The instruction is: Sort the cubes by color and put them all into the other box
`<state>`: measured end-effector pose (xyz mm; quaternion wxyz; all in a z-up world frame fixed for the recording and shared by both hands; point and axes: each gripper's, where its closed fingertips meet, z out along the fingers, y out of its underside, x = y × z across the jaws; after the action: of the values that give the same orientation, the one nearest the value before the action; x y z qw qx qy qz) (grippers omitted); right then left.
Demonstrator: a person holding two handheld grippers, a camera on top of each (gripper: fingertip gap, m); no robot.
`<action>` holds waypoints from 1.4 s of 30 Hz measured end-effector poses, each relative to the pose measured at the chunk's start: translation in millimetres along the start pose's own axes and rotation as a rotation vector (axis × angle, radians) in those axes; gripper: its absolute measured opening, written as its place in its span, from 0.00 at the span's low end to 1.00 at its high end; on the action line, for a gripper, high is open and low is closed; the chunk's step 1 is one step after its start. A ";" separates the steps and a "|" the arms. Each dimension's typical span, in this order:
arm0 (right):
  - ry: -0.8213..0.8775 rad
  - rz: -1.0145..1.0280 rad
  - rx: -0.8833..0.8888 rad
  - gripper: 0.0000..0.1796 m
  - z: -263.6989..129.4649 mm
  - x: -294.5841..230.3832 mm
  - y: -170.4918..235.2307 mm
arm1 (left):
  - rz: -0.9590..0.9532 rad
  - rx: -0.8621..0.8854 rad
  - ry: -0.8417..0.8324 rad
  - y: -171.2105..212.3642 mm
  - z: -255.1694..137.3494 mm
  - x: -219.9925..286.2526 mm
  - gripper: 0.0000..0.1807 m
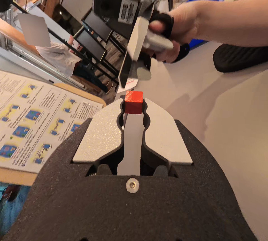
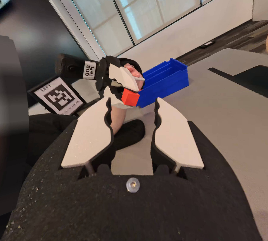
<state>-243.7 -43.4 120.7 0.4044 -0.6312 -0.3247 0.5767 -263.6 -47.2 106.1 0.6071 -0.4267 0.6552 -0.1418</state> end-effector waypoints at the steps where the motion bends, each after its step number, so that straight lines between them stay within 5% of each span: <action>1: -0.016 0.017 0.013 0.31 0.7 0.5 -0.5 | 0.013 0.005 -0.006 -3.0 5.4 -1.2 0.12; 11: -0.073 0.022 -0.061 0.14 13.0 1.7 16.8 | 0.051 0.069 -0.013 -8.6 27.6 6.6 0.12; 19: -0.099 0.059 -0.073 0.12 -10.7 -1.5 10.8 | 0.001 0.119 -0.099 -12.5 21.6 2.1 0.13; 23: 0.176 -0.124 -0.022 0.12 -93.4 2.2 -22.9 | -0.052 0.114 -0.135 -9.6 4.1 -10.4 0.03; 26: 0.910 -0.275 -0.023 0.12 -233.1 48.5 -33.2 | -0.144 0.120 -0.130 -5.5 -4.7 -18.0 0.05; 29: 1.433 -0.059 -0.179 0.12 -384.7 69.7 26.9 | -0.227 0.062 -0.164 9.6 -7.2 -29.9 0.06; 32: 1.519 0.297 -0.251 0.12 -462.3 83.5 111.2 | -0.318 0.003 -0.228 25.3 -9.0 -46.0 0.08; 35: 1.471 0.490 -0.311 0.13 -485.0 96.8 170.2 | -0.436 0.028 -0.243 29.3 -12.4 -55.4 0.09; 38: 1.522 0.501 -0.248 0.16 -498.6 104.7 173.8 | -0.555 0.055 -0.256 34.0 -19.5 -65.7 0.12; 42: 1.537 0.323 -0.042 0.24 -496.9 89.8 123.7 | -0.660 0.039 -0.302 47.2 -35.6 -79.8 0.26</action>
<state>252.7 -89.4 -26.8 0.4148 -0.9001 0.1313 0.0238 -322.6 27.4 134.6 0.6264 -0.6198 0.3822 -0.2781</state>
